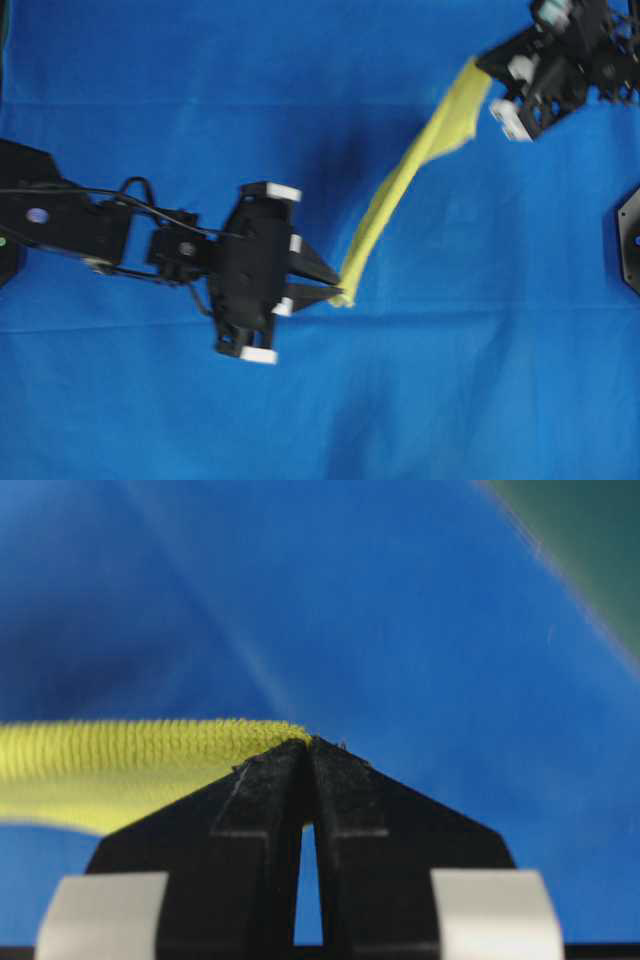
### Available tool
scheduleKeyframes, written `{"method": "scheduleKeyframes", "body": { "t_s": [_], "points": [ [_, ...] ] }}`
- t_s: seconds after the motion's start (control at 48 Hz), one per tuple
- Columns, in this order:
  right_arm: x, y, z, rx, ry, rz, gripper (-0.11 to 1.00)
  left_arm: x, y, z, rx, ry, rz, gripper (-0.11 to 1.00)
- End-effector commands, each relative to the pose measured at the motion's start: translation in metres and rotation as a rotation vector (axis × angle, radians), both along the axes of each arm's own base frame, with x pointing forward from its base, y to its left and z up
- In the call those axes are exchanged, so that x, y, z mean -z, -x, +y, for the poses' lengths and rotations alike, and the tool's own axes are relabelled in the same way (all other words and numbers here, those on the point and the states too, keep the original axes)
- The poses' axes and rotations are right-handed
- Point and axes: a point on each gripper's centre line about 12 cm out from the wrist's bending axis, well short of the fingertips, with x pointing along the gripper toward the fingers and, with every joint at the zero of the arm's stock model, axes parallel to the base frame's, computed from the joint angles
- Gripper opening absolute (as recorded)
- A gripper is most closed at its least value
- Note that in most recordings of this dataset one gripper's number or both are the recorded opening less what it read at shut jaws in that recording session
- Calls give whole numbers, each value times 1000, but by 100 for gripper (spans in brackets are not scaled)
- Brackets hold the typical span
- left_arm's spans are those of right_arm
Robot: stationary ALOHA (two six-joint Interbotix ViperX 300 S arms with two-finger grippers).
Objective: Fold the yellow towel.
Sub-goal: 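Lift the strip and swing it to lie vertically, left gripper moving right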
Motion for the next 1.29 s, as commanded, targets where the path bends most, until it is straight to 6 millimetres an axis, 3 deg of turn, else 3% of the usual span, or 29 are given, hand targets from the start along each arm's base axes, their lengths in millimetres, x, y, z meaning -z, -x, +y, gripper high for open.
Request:
{"method": "scheduleKeyframes", "body": {
  "t_s": [0.0,0.188,0.396,0.646,1.042,1.167,1.271],
  "points": [
    [-12,-12,-16,2,35,-47,2,-17,-17,-13,30,-4,-65,4],
    [-16,-41,-32,-35,67,-76,2,-16,-51,-21,40,-22,-82,4],
    [-18,-57,-42,-43,76,-81,2,-13,-61,-24,46,-32,-78,4],
    [-15,-36,-43,-2,73,-58,2,-12,-74,-26,48,-34,-105,4],
    [-14,38,-18,109,73,-8,2,4,-143,-39,68,-84,-164,4],
    [-8,38,-16,99,63,-5,2,11,-145,-37,64,-84,-147,4],
    [2,27,-19,73,47,-4,2,21,-136,-34,47,-54,-113,4]
  ]
}}
